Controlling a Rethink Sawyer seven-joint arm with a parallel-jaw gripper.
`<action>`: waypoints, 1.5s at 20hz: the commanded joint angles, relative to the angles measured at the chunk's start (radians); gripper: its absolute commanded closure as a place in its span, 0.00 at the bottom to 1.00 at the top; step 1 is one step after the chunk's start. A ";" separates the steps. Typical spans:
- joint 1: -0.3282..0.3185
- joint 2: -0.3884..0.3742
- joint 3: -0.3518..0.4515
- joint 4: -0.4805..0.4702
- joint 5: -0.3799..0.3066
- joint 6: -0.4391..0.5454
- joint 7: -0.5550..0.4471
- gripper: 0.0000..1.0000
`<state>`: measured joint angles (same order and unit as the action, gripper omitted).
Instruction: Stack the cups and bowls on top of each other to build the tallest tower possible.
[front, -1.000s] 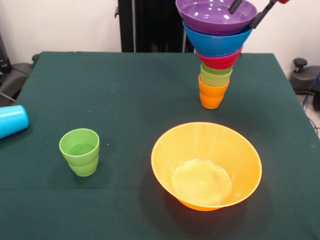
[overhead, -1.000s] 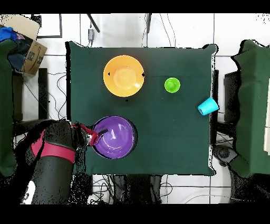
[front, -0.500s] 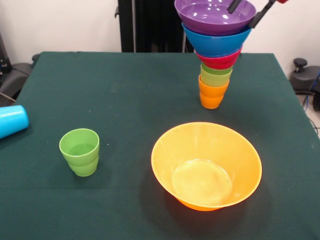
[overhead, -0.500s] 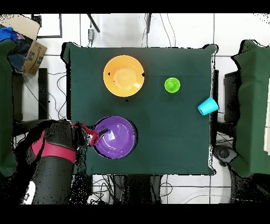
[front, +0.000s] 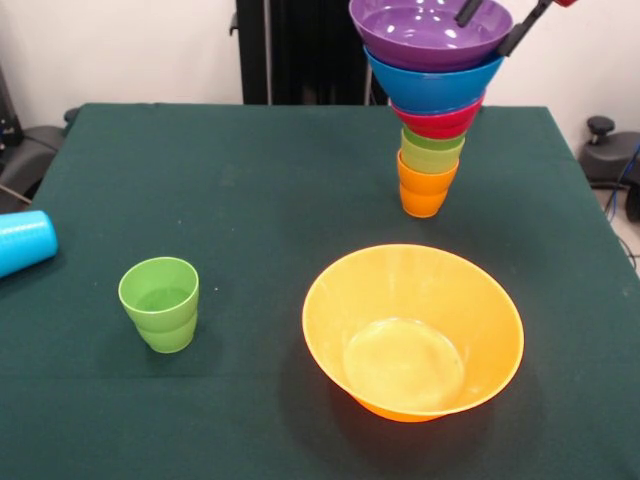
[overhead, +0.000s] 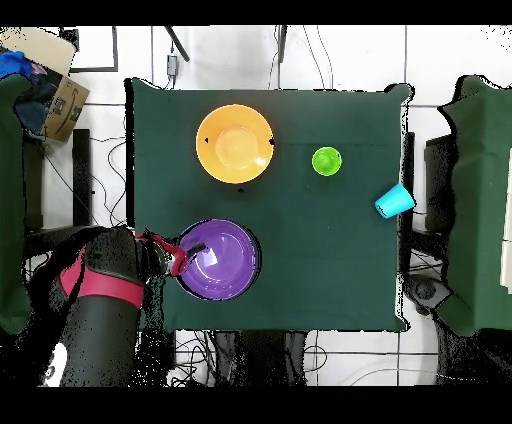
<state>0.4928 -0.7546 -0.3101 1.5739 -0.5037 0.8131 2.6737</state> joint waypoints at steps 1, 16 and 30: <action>-0.005 0.017 0.068 -0.046 -0.017 -0.046 0.013 0.00; -0.016 0.014 0.075 -0.071 -0.010 -0.014 -0.013 0.00; -0.017 0.010 0.075 -0.076 -0.007 -0.018 -0.018 0.00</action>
<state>0.4921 -0.7544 -0.3101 1.5231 -0.5037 0.8132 2.6737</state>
